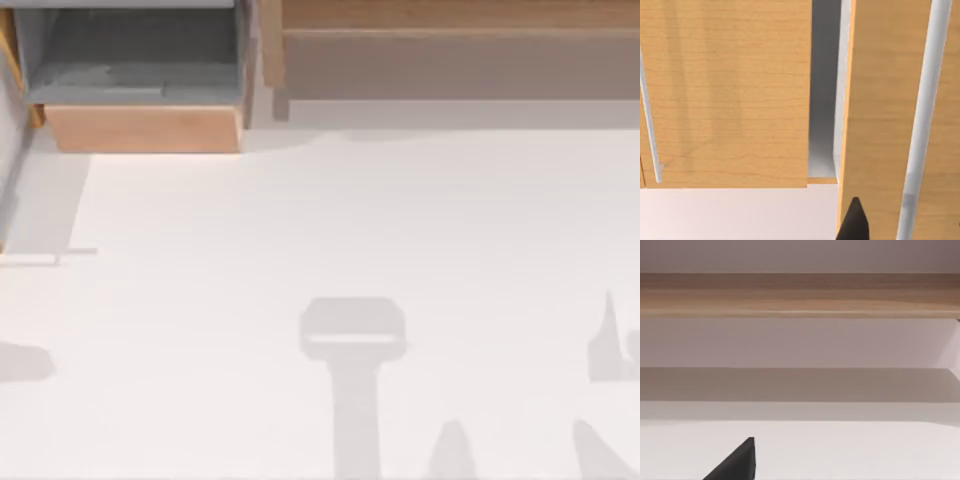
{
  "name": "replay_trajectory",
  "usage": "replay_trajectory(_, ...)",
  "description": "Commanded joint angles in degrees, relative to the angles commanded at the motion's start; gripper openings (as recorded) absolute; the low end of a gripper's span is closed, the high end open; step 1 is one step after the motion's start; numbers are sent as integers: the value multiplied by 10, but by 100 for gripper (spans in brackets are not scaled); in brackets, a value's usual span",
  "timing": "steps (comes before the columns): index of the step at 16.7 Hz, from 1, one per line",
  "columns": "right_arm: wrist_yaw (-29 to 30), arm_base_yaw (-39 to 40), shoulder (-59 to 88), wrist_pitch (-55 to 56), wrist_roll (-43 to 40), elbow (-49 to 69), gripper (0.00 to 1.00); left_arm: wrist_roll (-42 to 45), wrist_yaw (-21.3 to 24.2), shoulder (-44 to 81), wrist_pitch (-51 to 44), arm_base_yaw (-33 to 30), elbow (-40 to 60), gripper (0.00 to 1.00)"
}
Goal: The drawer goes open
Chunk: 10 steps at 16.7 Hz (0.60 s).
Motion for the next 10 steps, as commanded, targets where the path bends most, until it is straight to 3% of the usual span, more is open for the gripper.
replay_trajectory(4, 0, 0, 0, 0, 0, 0, 100, 0, 0, 0, 0, 0, 0, 98)
replay_trajectory(10, 0, 0, 0, 0, 0, 0, 100, 0, 0, 0, 0, 0, 0, 100)
